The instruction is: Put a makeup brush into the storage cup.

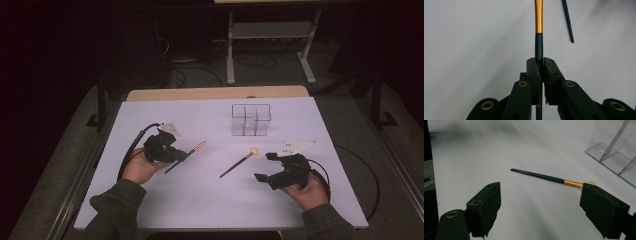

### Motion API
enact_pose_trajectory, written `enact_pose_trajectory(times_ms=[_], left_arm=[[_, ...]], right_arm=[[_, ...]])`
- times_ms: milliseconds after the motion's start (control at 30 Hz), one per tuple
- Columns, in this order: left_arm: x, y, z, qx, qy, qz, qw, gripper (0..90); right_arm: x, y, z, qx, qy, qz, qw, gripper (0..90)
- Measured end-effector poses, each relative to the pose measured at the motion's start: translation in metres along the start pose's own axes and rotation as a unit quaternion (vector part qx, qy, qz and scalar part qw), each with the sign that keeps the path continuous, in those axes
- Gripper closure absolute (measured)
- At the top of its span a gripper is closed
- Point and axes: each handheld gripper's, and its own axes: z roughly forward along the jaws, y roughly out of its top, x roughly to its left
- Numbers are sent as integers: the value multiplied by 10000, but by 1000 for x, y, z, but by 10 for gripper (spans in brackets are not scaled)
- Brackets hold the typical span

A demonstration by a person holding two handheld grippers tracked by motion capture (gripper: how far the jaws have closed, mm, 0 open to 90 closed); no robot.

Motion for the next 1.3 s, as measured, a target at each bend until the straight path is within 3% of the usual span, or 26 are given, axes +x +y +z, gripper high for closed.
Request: enact_pose_trajectory(times_ms=[500, 533, 567, 600, 667, 933, 1300], left_arm=[[-15, -11, -7, -314, -141, 32, 9994, 837], [-15, -11, -8, -275, -166, 114, 9994, 837], [-17, -12, -8, -361, -177, 30, 9992, 837], [-17, -12, -9, -303, -197, 126, 9993, 837], [-21, -12, -8, -348, -225, 85, 9991, 837], [-31, -14, -7, -381, -370, 287, 9982, 838], [-40, -12, -5, -627, -606, 412, 9953, 838]], right_arm=[[1, 26, 12, 112, 308, -62, 9994, 165], [1, 28, 13, 121, 326, -95, 9994, 166], [2, 29, 13, 123, 360, -111, 9992, 168], [3, 30, 14, 140, 360, -116, 9992, 168], [3, 33, 14, 128, 389, -141, 9991, 168], [6, 40, 17, 123, 543, -170, 9983, 173], [12, 52, 23, 151, 776, -284, 9965, 176]])
